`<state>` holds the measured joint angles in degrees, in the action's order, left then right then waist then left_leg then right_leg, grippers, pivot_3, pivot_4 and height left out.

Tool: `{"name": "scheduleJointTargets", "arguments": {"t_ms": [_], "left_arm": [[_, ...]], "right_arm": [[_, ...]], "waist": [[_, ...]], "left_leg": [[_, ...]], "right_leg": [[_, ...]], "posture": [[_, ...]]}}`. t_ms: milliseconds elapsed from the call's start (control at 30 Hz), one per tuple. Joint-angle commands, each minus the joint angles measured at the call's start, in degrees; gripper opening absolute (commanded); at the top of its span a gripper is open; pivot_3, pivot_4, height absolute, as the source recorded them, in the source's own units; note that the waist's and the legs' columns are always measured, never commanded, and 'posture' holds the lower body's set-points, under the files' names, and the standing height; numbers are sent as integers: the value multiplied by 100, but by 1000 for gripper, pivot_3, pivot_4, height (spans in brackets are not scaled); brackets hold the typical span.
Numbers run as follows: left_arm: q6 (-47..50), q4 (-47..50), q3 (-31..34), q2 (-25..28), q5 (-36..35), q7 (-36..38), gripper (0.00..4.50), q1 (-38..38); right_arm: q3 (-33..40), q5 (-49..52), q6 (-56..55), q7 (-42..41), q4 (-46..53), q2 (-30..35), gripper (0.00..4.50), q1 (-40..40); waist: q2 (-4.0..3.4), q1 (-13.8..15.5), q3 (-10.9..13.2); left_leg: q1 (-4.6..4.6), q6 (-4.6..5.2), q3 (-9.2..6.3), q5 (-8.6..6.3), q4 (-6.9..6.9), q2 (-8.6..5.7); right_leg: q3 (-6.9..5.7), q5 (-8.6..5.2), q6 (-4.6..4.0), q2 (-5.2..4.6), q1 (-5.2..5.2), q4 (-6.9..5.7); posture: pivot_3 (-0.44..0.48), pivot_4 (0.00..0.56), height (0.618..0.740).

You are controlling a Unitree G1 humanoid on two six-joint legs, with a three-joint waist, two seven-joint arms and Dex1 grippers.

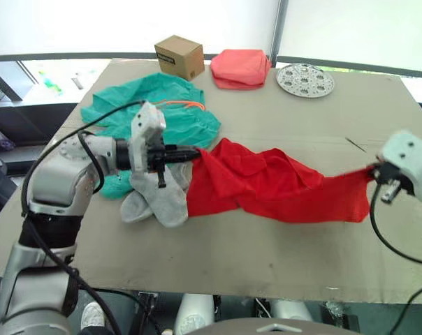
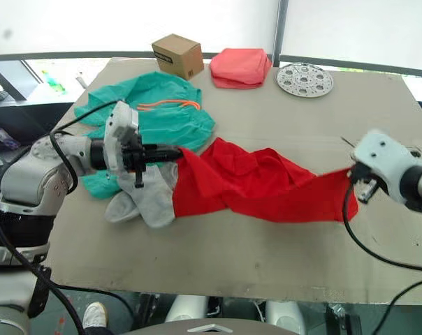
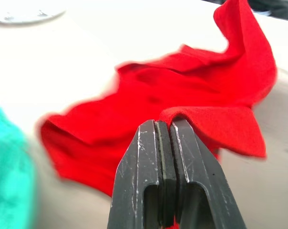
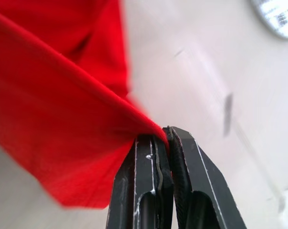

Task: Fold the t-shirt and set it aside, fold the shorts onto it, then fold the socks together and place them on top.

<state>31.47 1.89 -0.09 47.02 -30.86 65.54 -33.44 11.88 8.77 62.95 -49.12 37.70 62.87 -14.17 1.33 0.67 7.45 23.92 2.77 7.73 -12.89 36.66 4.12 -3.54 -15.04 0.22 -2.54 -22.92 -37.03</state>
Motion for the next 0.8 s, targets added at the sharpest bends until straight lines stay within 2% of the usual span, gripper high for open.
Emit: {"name": "scheduleJointTargets", "arguments": {"t_ms": [33, 267, 333, 400, 467, 533, 633, 733, 800], "left_arm": [[-258, -63, 83, -36, 147, 27, 0, -59], [33, 262, 144, 9, -137, 312, 0, 299], [719, 487, 107, 441, -674, 1040, 0, 424], [1053, 568, 16, 808, -903, 1615, 0, 488], [1149, 485, -100, 999, -921, 1947, 0, 406], [1078, 310, -167, 973, -818, 2028, 0, 227], [642, -257, -437, 637, -258, 1801, 0, -293], [-415, -1578, -788, -216, 893, 732, 0, -1321], [-1042, -2371, -802, -729, 1300, 264, 0, -1936]], "right_arm": [[-179, -36, 91, 321, -116, 27, 105, -232], [-155, 216, 238, 374, -133, 80, 105, -307], [181, 992, 441, -529, 285, 352, 105, -56], [582, 1563, 459, -1285, 649, 602, 105, 423], [788, 1722, 412, -1426, 643, 675, 105, 693], [853, 1722, 246, -1364, 555, 718, 105, 818], [431, 1476, 23, -736, 172, 583, 105, 270], [-959, 112, -494, 537, -850, 605, 105, -829], [-1639, -568, -790, 1116, -1466, 349, 105, -1644]], "waist": [[0, 1, 0], [-1, -2, 0], [-1, -11, 2], [-2, -11, 2], [-1, 0, 1], [-8, 4, 0], [-10, 11, 2], [-5, 13, -3], [0, 11, 3]], "left_leg": [[0, 0, 1, 0, -5, 0], [-5, -1, 4, 0, -1, 1], [-6, 0, 4, 0, 1, 1], [-13, 3, 2, -2, 4, 4], [-18, 23, -8, -14, 4, 5], [-19, 24, -15, -15, 10, 5], [-17, 27, -16, -16, 29, 2], [-9, 31, -14, -18, 50, -1], [0, 49, -10, -14, 63, -6]], "right_leg": [[1, -2, 3, 1, -1, 1], [4, -4, 11, -1, 1, -6], [4, -3, 11, -2, 1, -7], [3, -4, 11, -5, 7, -12], [-6, -5, 10, -6, 16, -12], [-14, -5, 9, -9, 19, -12], [-17, -14, -6, -15, 22, -13], [-16, -10, -4, -18, 23, -12], [-17, 1, -13, -25, 17, -12]], "posture": [[0, 150, 740], [0, 150, 740], [0, 150, 740], [0, 150, 740], [0, 150, 740], [0, 150, 740], [0, 150, 740], [0, 150, 740], [0, 150, 740]]}}
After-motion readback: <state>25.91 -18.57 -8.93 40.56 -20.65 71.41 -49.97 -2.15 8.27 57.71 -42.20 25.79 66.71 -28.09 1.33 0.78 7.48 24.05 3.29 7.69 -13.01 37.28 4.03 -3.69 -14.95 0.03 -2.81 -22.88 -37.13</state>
